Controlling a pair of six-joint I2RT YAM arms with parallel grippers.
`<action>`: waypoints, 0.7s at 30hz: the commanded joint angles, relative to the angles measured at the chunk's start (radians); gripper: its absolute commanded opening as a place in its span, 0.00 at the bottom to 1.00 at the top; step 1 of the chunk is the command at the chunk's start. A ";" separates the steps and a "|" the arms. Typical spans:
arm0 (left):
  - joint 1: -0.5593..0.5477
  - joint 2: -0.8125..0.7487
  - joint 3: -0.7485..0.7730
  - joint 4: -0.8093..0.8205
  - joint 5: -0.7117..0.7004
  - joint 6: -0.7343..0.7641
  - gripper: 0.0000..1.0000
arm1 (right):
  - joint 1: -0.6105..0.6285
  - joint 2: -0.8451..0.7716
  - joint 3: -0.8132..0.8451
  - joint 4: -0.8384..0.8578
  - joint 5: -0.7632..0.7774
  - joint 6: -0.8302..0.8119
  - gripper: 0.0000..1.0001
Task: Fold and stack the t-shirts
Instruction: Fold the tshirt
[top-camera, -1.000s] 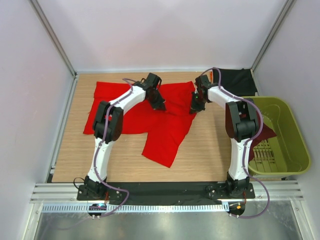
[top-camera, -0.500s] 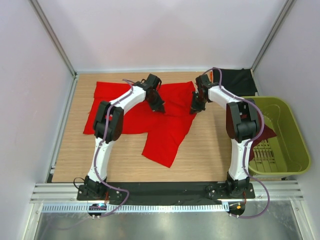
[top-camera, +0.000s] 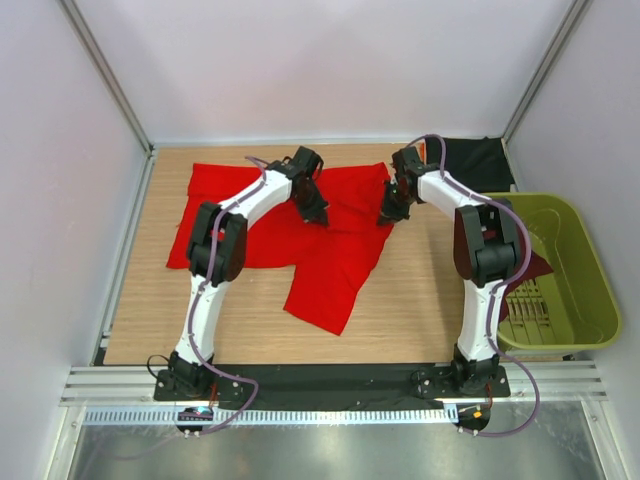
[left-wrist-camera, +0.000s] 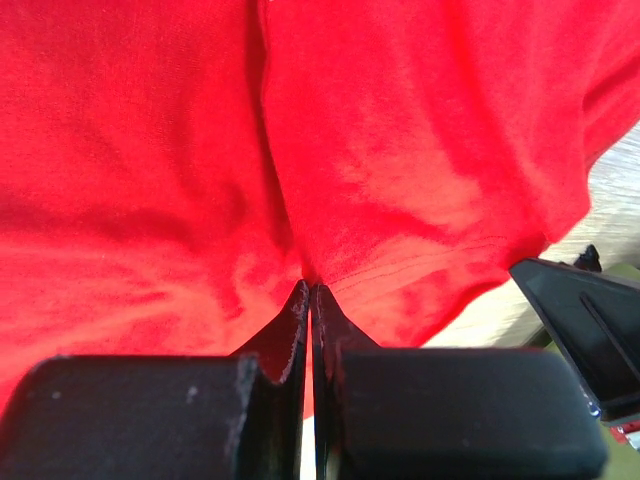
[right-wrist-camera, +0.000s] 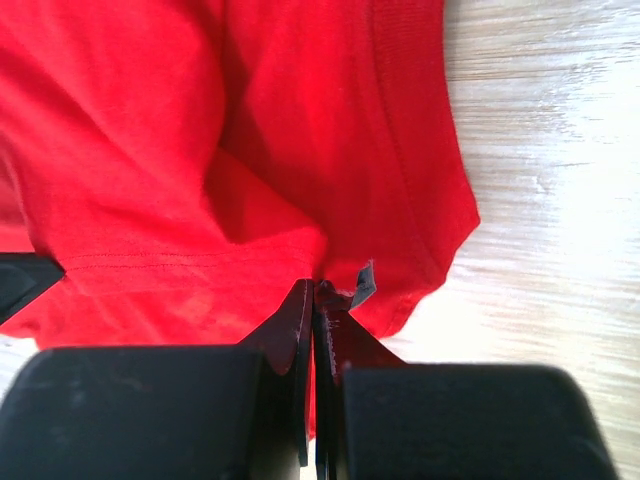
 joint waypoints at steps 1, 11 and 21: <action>0.005 -0.004 0.059 -0.059 -0.027 0.036 0.00 | 0.004 -0.083 0.029 -0.010 -0.018 0.020 0.02; 0.013 -0.010 0.069 -0.104 -0.016 0.072 0.00 | 0.005 -0.118 0.013 -0.045 -0.058 0.072 0.01; 0.024 -0.031 0.071 -0.181 -0.042 0.144 0.00 | 0.004 -0.164 -0.113 -0.013 -0.116 0.205 0.01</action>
